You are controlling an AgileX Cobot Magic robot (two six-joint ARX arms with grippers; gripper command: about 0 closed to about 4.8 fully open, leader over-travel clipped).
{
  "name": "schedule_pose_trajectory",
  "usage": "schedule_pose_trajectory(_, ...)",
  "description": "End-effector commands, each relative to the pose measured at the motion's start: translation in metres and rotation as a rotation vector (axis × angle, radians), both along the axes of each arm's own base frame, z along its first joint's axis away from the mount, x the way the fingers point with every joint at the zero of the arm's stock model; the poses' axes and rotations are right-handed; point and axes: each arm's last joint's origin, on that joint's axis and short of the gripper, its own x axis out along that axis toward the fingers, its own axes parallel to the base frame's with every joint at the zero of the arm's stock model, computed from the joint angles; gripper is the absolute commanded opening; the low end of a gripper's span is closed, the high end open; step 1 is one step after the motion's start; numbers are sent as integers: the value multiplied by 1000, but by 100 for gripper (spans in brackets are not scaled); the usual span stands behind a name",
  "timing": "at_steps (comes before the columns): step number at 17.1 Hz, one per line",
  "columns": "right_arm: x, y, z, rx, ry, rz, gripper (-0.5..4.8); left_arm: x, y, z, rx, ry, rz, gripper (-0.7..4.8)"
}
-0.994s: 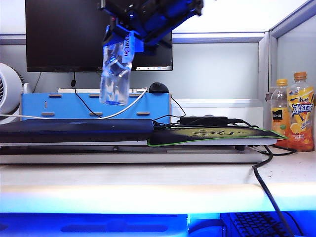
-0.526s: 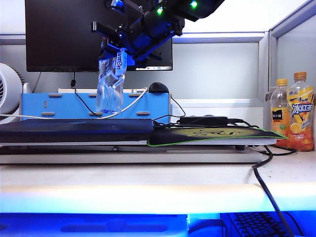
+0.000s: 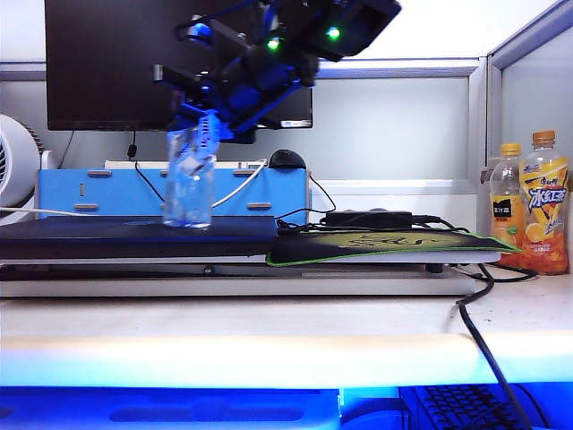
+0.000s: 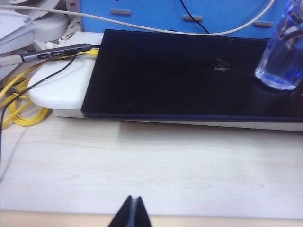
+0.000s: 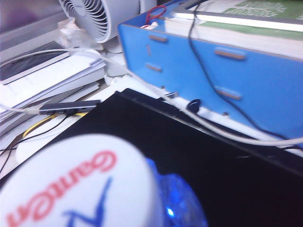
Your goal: Pick up the mineral water bottle and place it on the laptop.
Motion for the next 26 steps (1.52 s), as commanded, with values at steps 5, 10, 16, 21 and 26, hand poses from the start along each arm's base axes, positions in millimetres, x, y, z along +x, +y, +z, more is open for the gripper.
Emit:
schedule_pose_trajectory(5,-12,18,9,58,-73,57,127,0,0,0,1,0,-4,-2)
schedule_pose_trajectory(10,-11,17,14,73,-130,24,225,0,0,0,1,1,-4,-2)
schedule_pose_trajectory(16,-10,17,17,82,-149,2,396,0,0,0,1,1,-4,-2)
schedule_pose_trajectory(21,-8,19,34,122,-194,-9,434,0,0,0,1,1,-4,-2)
schedule_pose_trajectory(26,-14,21,77,185,-261,3,445,0,0,0,1,1,-4,-2)
